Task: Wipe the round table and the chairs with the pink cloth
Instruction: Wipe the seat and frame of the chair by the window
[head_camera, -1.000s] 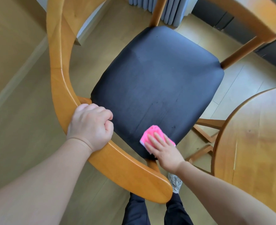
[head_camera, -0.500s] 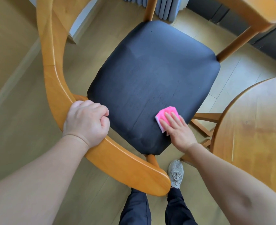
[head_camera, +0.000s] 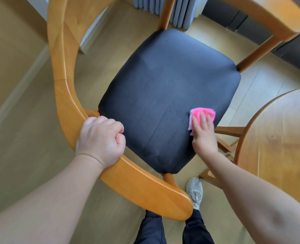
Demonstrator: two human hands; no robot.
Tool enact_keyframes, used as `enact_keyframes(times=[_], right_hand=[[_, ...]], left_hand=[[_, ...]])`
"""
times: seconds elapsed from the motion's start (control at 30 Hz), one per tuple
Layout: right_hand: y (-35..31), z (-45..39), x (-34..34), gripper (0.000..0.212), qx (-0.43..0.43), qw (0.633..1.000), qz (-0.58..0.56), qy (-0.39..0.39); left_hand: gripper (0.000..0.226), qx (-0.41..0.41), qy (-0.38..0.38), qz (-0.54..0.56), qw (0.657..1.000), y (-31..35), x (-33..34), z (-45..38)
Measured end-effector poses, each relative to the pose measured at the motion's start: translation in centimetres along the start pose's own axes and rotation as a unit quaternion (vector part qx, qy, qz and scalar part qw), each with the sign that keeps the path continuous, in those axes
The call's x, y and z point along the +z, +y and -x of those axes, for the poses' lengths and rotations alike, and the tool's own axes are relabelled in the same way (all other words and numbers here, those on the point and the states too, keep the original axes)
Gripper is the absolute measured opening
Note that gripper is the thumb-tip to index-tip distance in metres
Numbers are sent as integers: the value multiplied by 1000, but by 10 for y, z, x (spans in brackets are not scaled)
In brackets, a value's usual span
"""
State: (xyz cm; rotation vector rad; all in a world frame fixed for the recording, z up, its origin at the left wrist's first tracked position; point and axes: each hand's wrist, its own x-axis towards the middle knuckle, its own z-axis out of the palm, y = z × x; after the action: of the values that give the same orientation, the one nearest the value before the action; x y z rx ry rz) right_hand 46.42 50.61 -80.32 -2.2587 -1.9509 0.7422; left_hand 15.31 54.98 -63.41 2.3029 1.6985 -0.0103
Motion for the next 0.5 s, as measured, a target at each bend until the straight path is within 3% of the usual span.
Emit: enact_keyframes(times=[0.13,0.37,0.5], right_hand=[[-30,49,28,73,-178,978,77,-79],[-38,48,26,71,-154,968,145,-132],[-31,31,12,68,-93,979,149,-102]], left_hand=[[36,-5,-22,-23,999,-2,1,-4],[39,-11,-53,-68,996,-6,3,-4],[33,-8,-127,-108,986,-3,2,-12]])
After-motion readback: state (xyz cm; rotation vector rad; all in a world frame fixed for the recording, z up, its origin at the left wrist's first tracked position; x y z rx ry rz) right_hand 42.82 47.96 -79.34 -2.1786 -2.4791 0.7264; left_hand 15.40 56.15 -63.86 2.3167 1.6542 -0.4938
